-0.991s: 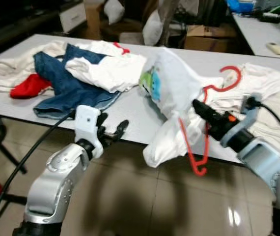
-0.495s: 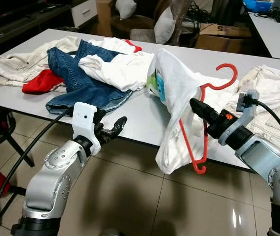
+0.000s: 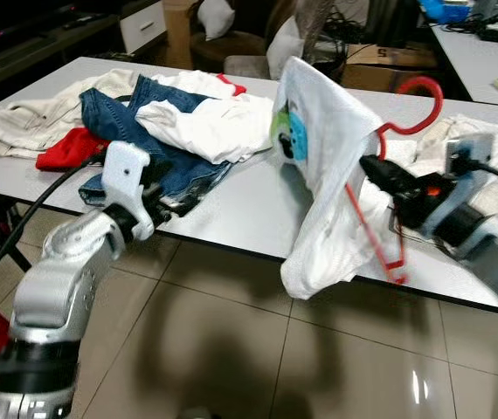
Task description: Hang hanger
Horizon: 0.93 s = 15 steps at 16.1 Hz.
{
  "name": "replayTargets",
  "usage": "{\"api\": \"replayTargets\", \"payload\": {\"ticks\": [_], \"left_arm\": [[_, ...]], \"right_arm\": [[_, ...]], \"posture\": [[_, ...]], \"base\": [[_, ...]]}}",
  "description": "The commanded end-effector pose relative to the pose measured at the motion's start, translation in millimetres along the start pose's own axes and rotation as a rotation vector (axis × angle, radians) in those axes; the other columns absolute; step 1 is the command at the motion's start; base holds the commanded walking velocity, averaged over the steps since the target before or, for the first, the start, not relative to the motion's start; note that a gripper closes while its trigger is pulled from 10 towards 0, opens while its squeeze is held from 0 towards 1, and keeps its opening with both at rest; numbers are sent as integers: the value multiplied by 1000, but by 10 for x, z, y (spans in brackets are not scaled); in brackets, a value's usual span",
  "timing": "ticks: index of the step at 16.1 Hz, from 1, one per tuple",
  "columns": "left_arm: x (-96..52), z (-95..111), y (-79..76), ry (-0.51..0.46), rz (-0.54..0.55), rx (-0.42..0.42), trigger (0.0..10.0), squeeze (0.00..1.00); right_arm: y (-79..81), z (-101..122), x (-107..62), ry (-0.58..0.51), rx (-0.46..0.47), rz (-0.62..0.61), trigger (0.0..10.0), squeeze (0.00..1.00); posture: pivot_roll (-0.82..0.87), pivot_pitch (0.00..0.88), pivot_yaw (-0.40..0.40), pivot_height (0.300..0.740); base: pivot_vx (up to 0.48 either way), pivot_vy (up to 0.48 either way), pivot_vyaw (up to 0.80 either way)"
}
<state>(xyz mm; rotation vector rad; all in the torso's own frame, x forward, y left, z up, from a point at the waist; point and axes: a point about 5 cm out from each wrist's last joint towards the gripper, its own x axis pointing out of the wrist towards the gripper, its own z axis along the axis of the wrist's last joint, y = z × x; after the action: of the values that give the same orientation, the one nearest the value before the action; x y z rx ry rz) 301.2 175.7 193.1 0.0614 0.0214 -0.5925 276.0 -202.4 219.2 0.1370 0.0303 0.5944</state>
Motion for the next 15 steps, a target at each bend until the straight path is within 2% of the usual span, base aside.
{"api": "replayTargets", "payload": {"ticks": [1, 4, 6, 7, 8, 9, 10, 11, 12, 13, 15], "left_arm": [[64, 125, -2, -29, -50, 25, 10000, 1000], [179, 216, -80, -46, -127, 51, 10000, 1000], [307, 206, -243, -59, -187, 11, 10000, 1000], [440, 236, -466, -95, -266, -34, 10000, 1000], [472, 297, -488, -137, -273, -34, 10000, 1000], [471, 321, -471, -154, -265, -22, 10000, 1000], [425, 528, -321, -226, -249, -15, 10000, 1000], [410, 582, -286, -239, -252, 0, 10000, 1000], [370, 817, -133, -248, -268, 100, 10000, 1000], [355, 900, -104, -224, -303, 141, 10000, 1000], [369, 822, -270, -183, -404, 135, 10000, 1000]], "right_arm": [[38, 137, -26, -33, -79, 58, 10000, 0], [15, 246, -39, -49, -100, 78, 10000, 0], [42, 303, 0, -64, -91, 93, 10000, 0], [67, 318, 113, -60, -72, 73, 10000, 0], [81, 290, 172, -48, -67, 66, 10000, 0], [87, 267, 182, -42, -69, 67, 10000, 0], [111, 234, 192, -15, -88, 96, 10000, 0], [113, 234, 192, -7, -94, 103, 10000, 0], [73, 309, 195, 13, -122, 133, 10000, 0], [42, 361, 213, 15, -141, 138, 10000, 0], [-6, 409, 279, 10, -153, 92, 10000, 0]], "posture": [[-43, 0, 62, 740], [-46, 0, 58, 740], [-44, 0, 51, 740], [-50, 0, 41, 740], [-57, 0, 38, 740], [-55, 0, 32, 740], [-52, 0, 22, 740], [-52, 0, 22, 740], [-32, 0, 23, 740], [-41, 0, 39, 740], [-67, 0, 69, 740]], "base": [[0, 0, 0], [0, 0, 0], [0, 0, 0], [0, 0, 0], [0, 0, 0], [0, 0, 0], [0, 0, 0], [0, 0, 0], [0, 0, 0], [0, 0, 0], [0, 0, 0]]}}
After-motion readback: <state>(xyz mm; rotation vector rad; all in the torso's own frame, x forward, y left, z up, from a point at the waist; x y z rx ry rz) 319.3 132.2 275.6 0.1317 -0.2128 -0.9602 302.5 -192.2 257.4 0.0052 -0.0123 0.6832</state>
